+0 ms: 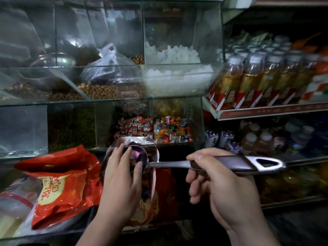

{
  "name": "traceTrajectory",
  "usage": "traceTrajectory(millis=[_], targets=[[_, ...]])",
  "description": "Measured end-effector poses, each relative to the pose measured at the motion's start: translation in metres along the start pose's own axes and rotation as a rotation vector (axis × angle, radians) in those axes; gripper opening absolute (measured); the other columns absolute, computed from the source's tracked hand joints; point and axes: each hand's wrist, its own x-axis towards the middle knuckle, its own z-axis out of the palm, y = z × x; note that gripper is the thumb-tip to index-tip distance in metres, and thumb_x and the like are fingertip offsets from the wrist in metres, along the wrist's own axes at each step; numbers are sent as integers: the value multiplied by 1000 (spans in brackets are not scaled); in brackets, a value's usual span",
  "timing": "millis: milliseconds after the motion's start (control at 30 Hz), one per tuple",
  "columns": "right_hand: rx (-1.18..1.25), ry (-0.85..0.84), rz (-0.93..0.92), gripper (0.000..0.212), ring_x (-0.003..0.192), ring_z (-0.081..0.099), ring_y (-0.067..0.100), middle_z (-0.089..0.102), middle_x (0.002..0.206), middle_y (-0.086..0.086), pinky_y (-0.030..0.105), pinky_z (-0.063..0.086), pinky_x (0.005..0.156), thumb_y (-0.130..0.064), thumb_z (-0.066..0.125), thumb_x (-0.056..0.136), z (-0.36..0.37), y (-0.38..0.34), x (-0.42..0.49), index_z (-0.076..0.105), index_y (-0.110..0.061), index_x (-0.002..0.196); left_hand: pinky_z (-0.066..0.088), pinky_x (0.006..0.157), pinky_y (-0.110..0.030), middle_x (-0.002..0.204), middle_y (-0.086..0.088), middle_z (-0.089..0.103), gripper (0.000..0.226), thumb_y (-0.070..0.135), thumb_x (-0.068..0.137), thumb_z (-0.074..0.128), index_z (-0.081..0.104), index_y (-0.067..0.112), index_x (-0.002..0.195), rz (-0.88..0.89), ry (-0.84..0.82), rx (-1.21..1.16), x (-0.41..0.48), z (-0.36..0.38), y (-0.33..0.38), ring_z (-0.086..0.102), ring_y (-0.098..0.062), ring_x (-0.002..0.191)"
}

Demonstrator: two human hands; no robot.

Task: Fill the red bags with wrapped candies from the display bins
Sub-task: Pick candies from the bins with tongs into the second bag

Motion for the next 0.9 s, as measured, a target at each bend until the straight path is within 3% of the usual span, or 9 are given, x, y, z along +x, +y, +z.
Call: traceTrajectory(millis=[167, 300, 467, 667, 767, 900], targets=[[74, 119, -74, 21, 35, 50, 20, 61, 55, 15, 24, 39, 36, -29, 64, 78, -5, -19, 2, 77, -13, 76, 1, 124, -37, 162, -3, 28, 56, 43, 103, 41, 39, 14, 151, 167, 54, 70, 38, -9, 27, 12, -15, 152], [125, 261, -83, 21, 36, 48, 16, 59, 55, 13, 22, 36, 33, -27, 61, 79, -11, -22, 18, 78, -17, 72, -9, 121, -33, 165, 0, 18, 61, 47, 103, 36, 26, 18, 156, 237, -75, 111, 83, 3, 53, 4, -15, 153], [221, 430, -4, 30, 35, 48, 12, 57, 52, 7, 22, 38, 32, -17, 56, 97, -24, -10, 55, 72, -19, 72, 2, 124, -44, 167, -6, 12, 68, 45, 102, 44, 20, 13, 157, 276, -292, 176, 135, 31, 74, 3, -25, 154], [265, 515, 37, 20, 34, 53, 11, 58, 51, 6, 21, 46, 34, -17, 58, 98, -25, 14, 106, 66, -13, 80, 14, 122, -39, 164, -11, 21, 70, 41, 99, 55, 25, 11, 156, 214, -386, 86, 165, 50, 61, 14, -30, 152], [65, 459, -36, 23, 40, 60, 11, 62, 57, 5, 24, 53, 41, -20, 59, 102, -18, 35, 133, 70, -21, 81, 26, 116, -34, 156, -16, 35, 67, 38, 98, 58, 33, 8, 152, 163, -406, 70, 168, 52, 51, 31, -32, 145], [-671, 61, -368, 16, 78, 72, 6, 74, 81, -6, 18, 54, 71, -24, 66, 100, -16, 59, 147, 77, -28, 89, 32, 111, -31, 146, -19, 48, 55, 25, 93, 62, 48, 3, 141, 177, -325, 27, 165, 51, 49, 43, -34, 136]])
